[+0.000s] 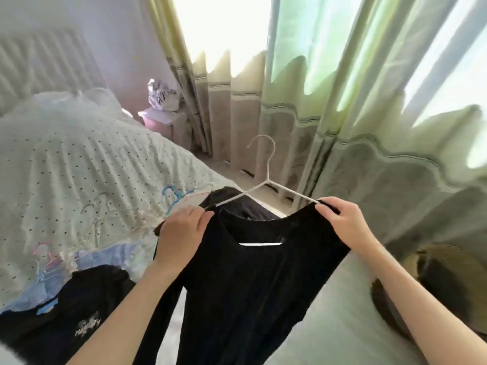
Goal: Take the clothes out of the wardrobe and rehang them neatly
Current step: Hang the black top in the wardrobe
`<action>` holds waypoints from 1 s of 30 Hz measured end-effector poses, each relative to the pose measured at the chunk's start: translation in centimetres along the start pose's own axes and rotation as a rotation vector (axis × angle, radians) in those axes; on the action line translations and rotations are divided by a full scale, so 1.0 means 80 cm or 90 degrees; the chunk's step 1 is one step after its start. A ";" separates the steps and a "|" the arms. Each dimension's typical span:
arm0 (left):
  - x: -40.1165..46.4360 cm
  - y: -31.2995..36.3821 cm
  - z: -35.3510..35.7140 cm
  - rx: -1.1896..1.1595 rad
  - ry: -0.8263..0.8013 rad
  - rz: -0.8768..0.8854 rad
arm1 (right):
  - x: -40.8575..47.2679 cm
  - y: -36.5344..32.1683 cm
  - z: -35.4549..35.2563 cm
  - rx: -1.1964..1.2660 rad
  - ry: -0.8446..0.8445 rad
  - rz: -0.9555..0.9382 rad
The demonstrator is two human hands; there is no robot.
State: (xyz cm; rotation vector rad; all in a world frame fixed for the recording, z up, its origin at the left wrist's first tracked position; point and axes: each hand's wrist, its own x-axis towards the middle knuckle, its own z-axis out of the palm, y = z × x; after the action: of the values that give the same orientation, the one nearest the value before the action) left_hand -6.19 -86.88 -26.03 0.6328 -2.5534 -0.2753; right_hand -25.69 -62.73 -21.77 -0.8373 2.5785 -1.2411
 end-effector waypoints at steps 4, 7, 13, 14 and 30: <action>0.029 0.135 0.003 -0.080 0.046 0.121 | -0.071 0.053 -0.124 0.022 0.121 0.029; 0.038 0.233 0.015 -0.158 0.038 0.178 | -0.130 0.084 -0.206 0.001 0.222 0.056; 0.023 0.395 0.044 -0.365 -0.078 0.252 | -0.257 0.126 -0.322 -0.095 0.407 0.164; 0.021 0.418 0.044 -0.388 -0.098 0.265 | -0.277 0.130 -0.334 -0.117 0.443 0.187; -0.099 0.678 0.053 -0.632 -0.425 0.582 | -0.600 0.096 -0.323 -0.292 0.716 0.582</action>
State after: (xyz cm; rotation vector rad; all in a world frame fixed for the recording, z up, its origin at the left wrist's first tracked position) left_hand -23.04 -35.45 -16.51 -1.1028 -2.4734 -1.4190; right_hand 1.41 -15.23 -15.52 1.3352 3.3178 -0.8849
